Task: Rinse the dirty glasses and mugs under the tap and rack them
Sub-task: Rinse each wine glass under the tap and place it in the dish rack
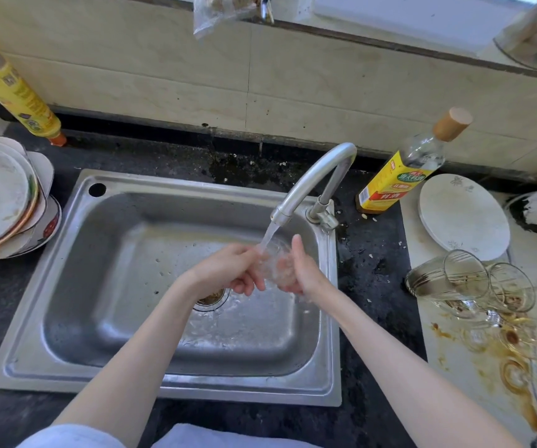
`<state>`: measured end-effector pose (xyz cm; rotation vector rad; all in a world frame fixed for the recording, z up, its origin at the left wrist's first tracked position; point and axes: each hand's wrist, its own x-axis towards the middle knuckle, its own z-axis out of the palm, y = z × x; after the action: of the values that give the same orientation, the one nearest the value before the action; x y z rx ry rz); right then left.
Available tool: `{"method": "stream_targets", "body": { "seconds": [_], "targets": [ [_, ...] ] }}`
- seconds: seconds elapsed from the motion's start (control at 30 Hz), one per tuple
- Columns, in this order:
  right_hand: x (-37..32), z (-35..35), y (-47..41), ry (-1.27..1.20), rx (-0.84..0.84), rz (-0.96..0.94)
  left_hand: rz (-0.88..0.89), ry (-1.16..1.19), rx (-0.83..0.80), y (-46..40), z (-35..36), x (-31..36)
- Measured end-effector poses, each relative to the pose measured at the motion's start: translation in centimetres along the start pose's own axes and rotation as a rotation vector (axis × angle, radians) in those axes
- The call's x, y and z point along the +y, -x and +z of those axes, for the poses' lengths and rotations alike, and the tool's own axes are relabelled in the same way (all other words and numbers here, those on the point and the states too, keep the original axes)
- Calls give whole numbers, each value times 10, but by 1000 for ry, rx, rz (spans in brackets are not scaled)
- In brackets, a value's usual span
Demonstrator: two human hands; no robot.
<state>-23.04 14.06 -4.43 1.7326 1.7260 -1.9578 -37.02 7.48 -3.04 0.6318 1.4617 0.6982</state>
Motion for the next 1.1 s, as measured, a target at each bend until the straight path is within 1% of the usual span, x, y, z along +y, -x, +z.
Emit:
{"method": "stream_targets", "body": {
  "seconds": [0.03, 0.1, 0.2, 0.23, 0.3, 0.43, 0.53, 0.63, 0.7, 0.77, 0.83, 0.9, 0.93, 1.0, 1.07, 1.1],
  "targets": [
    [-3, -2, -2, 47, -43, 89, -21, 55, 41, -3, -2, -5],
    [-8, -4, -2, 234, -98, 186, -86, 116, 128, -7, -5, -18],
    [-15, -5, -4, 546, -101, 168, -190, 156, 168, -10, -3, -42],
    [-16, -5, -4, 606, -94, 162, -209, 161, 172, -10, -1, -48],
    [-17, -4, -5, 652, -89, 170, -199, 177, 188, -10, 1, -55],
    [-16, -4, -6, 676, -84, 181, -145, 151, 247, -14, 1, -58],
    [-12, -7, -6, 637, -47, 121, -78, 49, 315, -15, 0, -58],
    [-6, -8, -7, 449, 30, 41, 163, -160, 481, -7, 2, -51],
    [0, -6, -11, 221, 66, 22, 361, -197, 537, 3, 7, -45],
    [6, -3, -14, 4, 81, -10, 593, -270, 508, 11, 9, -40],
    [9, 1, -16, -126, 74, -46, 797, -441, 454, 15, 9, -35],
    [7, 2, -17, -172, 56, -73, 893, -594, 391, 15, 9, -29],
    [5, 3, -17, -181, 35, -95, 913, -636, 357, 15, 9, -25],
    [-2, 3, -16, -176, -15, -137, 888, -658, 272, 15, 9, -18],
    [-5, 4, -18, -124, -45, -161, 797, -666, 151, 15, 5, -12],
    [-6, 4, -19, -99, -54, -160, 744, -716, 93, 16, 3, -8]
  ]
}}
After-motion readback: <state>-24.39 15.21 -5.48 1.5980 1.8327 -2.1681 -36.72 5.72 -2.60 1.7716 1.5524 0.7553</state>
